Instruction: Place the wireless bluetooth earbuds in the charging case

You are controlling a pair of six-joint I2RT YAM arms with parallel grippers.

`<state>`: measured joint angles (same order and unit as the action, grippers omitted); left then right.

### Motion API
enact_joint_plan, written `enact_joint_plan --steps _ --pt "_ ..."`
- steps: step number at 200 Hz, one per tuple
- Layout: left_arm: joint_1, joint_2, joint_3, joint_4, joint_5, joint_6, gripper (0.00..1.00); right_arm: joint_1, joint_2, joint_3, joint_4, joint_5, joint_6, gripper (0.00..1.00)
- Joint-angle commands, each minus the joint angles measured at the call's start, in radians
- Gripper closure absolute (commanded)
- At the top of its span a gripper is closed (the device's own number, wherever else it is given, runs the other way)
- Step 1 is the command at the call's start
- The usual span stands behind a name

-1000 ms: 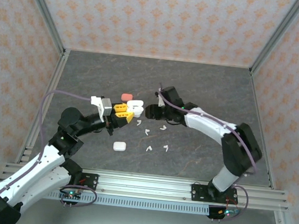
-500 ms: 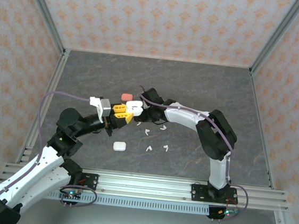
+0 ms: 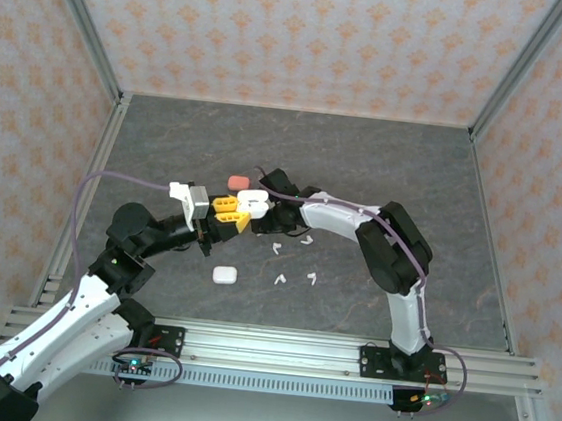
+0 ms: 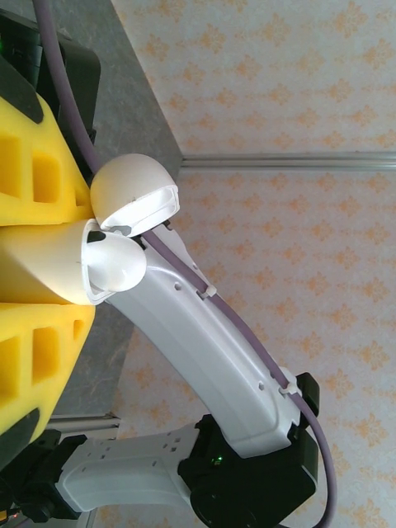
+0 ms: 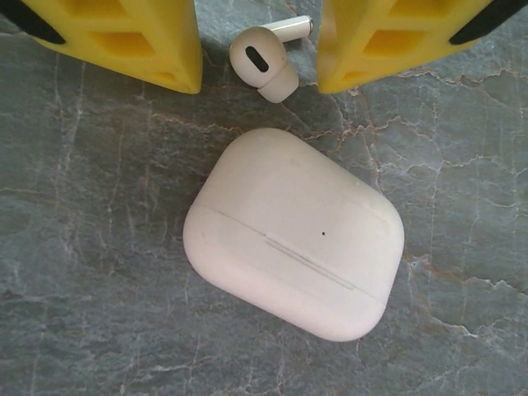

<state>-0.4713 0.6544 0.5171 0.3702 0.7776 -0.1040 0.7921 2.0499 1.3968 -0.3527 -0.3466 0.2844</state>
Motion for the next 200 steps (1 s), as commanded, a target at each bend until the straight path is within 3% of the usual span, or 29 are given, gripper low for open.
enact_joint_plan --steps 1,119,200 --pt "-0.002 -0.013 0.032 0.01 0.012 0.015 1.0 0.012 0.022 0.029 -0.038 0.026 -0.01 0.61" --pt "-0.003 -0.015 0.029 -0.01 0.002 0.024 1.0 0.029 0.035 0.035 -0.072 0.064 -0.04 0.79" --pt "-0.003 -0.016 0.021 -0.008 0.001 0.018 1.0 -0.052 -0.237 -0.137 0.011 0.131 -0.115 0.81"
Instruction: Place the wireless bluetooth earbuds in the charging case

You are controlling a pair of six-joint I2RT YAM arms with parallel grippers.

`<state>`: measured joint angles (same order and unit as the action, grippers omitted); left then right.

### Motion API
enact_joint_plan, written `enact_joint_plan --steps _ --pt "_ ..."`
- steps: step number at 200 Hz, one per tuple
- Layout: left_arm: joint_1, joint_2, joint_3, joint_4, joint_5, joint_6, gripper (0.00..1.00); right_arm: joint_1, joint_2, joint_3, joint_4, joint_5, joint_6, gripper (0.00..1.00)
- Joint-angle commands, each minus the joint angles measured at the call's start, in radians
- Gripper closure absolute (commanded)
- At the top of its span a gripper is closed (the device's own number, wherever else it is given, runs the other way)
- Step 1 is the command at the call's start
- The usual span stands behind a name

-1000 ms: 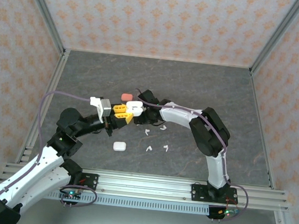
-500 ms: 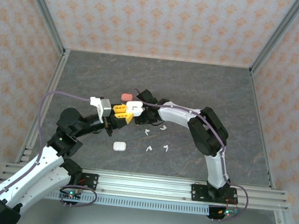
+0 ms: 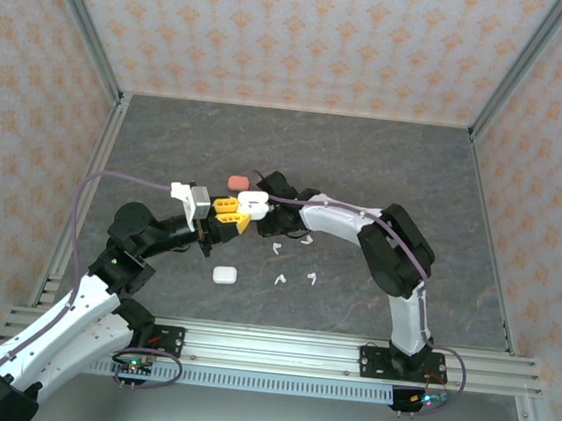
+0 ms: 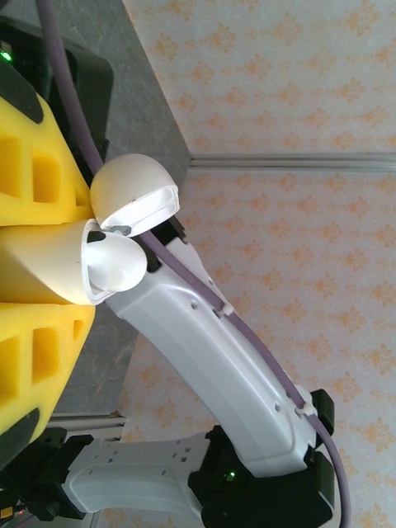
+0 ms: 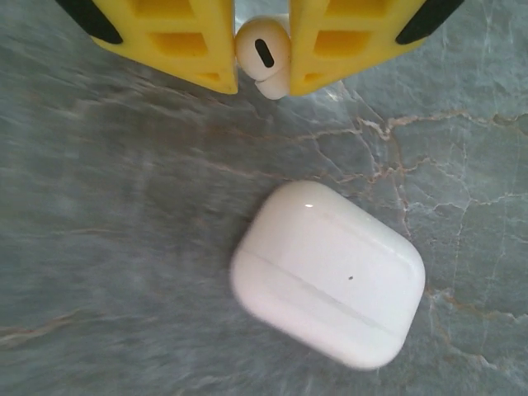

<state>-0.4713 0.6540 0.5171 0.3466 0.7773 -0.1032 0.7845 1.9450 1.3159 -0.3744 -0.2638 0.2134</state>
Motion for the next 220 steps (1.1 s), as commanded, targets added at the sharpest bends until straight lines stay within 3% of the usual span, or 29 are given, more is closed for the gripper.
enact_joint_plan --steps 1,82,120,159,220 --pt "-0.002 -0.016 0.021 0.017 0.001 0.017 1.0 -0.047 -0.138 -0.06 0.035 0.048 -0.045 0.81" --pt "-0.002 0.116 -0.017 0.159 0.024 -0.043 1.0 -0.185 -0.701 -0.327 0.141 0.086 -0.259 0.82" --pt "-0.003 0.222 -0.007 0.218 0.068 -0.069 1.0 -0.186 -0.912 -0.334 0.152 -0.026 -0.402 0.81" --pt "-0.004 0.324 0.029 0.239 0.138 -0.088 1.0 -0.171 -0.963 -0.257 0.138 -0.191 -0.511 0.81" --pt "-0.003 0.378 0.067 0.238 0.203 -0.102 1.0 -0.074 -0.873 -0.164 0.081 -0.216 -0.651 0.81"
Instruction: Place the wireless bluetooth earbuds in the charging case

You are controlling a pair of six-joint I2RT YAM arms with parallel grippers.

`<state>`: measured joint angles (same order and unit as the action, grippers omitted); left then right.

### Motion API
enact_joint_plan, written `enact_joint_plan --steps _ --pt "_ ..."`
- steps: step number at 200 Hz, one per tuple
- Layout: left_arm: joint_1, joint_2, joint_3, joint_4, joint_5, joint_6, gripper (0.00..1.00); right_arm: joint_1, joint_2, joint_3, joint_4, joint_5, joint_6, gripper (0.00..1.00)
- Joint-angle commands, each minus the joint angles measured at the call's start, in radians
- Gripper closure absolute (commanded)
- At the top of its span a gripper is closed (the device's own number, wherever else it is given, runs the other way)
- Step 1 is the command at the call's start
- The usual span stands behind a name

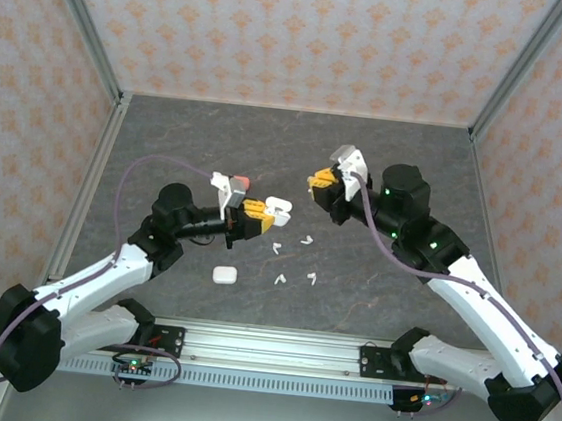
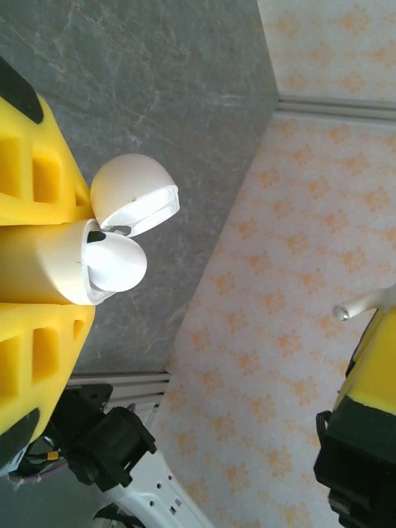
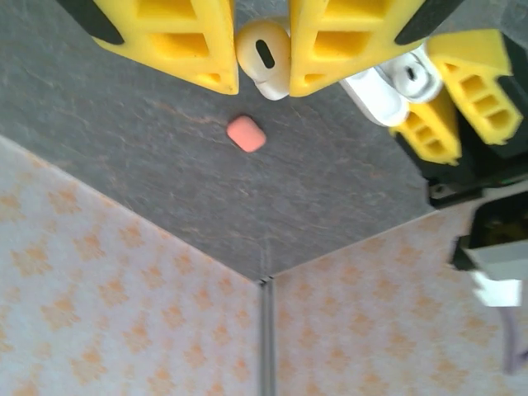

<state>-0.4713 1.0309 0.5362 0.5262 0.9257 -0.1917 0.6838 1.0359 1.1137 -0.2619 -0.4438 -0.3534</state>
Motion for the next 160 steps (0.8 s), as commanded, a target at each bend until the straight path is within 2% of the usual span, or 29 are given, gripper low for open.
enact_joint_plan --steps 1,96,160 --pt "-0.004 0.001 0.049 0.059 0.055 -0.014 1.0 0.027 0.036 0.038 -0.032 -0.036 -0.084 0.81" --pt "-0.004 0.02 0.097 0.06 0.078 -0.061 1.0 0.04 0.048 -0.029 0.014 -0.071 -0.179 0.81" --pt "-0.007 0.026 0.108 0.068 0.075 -0.074 1.0 0.04 0.027 -0.081 0.063 -0.094 -0.18 0.81"
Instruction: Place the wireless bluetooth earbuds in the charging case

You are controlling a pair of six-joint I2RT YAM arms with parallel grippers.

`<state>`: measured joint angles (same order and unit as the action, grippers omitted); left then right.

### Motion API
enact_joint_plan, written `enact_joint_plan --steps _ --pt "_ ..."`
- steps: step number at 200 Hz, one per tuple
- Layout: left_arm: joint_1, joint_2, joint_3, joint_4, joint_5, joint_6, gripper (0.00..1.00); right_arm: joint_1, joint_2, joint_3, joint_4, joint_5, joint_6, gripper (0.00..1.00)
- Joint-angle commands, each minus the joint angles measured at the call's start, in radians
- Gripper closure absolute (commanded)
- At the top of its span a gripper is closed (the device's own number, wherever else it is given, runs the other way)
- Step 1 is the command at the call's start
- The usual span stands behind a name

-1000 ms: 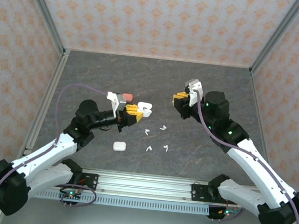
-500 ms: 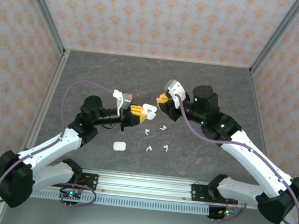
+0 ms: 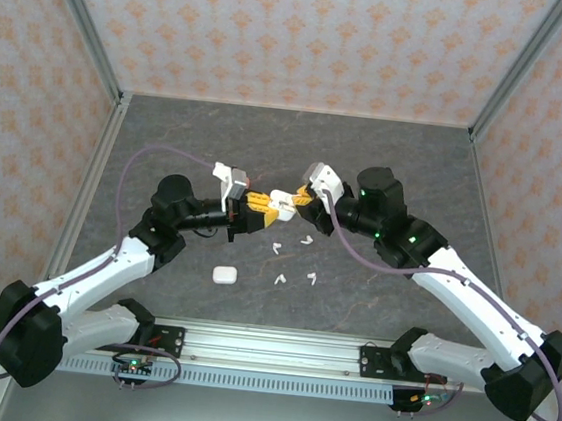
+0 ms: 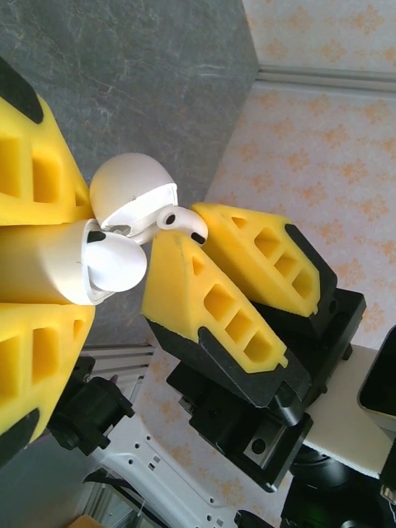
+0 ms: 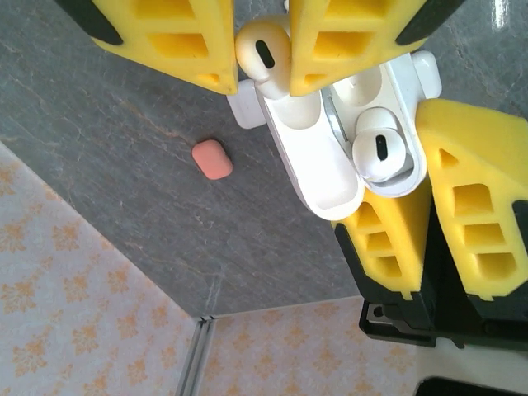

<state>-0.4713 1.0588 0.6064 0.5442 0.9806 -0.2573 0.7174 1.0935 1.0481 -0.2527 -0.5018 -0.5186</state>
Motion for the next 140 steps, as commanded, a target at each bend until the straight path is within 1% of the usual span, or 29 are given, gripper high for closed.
enact_joint_plan --steps 1,86,140 --pt "-0.007 -0.002 0.038 0.05 0.02 -0.008 1.0 0.007 -0.031 -0.016 0.055 -0.037 -0.015 0.81" --pt "-0.013 -0.005 0.041 0.053 0.019 -0.012 1.0 0.007 -0.048 -0.034 0.098 -0.07 0.006 0.81" --pt "-0.014 -0.018 0.039 0.051 0.017 -0.01 1.0 0.007 -0.041 -0.045 0.088 -0.069 0.005 0.81"
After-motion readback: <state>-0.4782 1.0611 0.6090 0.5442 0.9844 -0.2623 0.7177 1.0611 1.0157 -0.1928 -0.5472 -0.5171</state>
